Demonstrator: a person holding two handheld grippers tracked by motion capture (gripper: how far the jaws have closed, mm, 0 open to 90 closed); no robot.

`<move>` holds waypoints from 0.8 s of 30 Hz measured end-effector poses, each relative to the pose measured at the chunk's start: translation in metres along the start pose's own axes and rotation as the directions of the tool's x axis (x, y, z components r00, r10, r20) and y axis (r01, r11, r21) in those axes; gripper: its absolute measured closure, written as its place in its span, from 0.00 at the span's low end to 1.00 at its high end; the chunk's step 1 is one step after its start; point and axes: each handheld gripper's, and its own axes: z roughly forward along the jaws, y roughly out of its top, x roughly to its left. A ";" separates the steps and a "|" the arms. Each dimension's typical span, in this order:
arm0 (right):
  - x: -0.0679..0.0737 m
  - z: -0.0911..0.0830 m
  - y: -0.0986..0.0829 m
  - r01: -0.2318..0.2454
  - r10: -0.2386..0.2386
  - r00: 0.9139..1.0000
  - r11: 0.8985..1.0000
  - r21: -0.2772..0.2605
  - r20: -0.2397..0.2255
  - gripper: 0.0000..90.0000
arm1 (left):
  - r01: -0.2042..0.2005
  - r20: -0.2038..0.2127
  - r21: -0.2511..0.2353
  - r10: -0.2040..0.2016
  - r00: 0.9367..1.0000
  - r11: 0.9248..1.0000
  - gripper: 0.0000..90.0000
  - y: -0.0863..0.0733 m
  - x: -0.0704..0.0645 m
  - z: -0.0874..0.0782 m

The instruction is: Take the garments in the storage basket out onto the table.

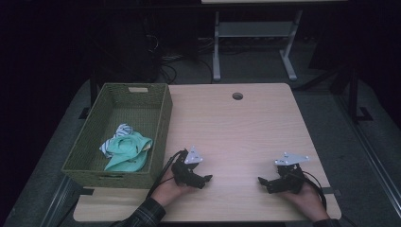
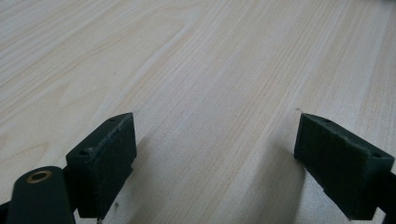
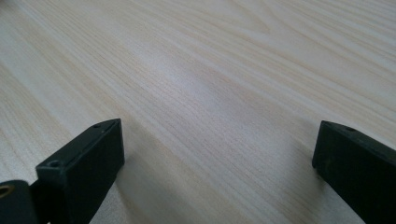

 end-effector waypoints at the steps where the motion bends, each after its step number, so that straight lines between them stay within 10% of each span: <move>1: 0.000 0.000 0.000 0.000 0.000 1.000 1.000 0.000 0.000 0.02 | 0.001 0.000 -0.001 -0.001 1.000 1.000 0.13 0.000 0.000 0.000; 24: 0.000 0.000 0.000 0.006 -0.006 1.000 1.000 -0.001 -0.002 0.02 | -0.027 0.026 0.090 0.025 0.999 0.996 0.14 0.009 0.006 -0.004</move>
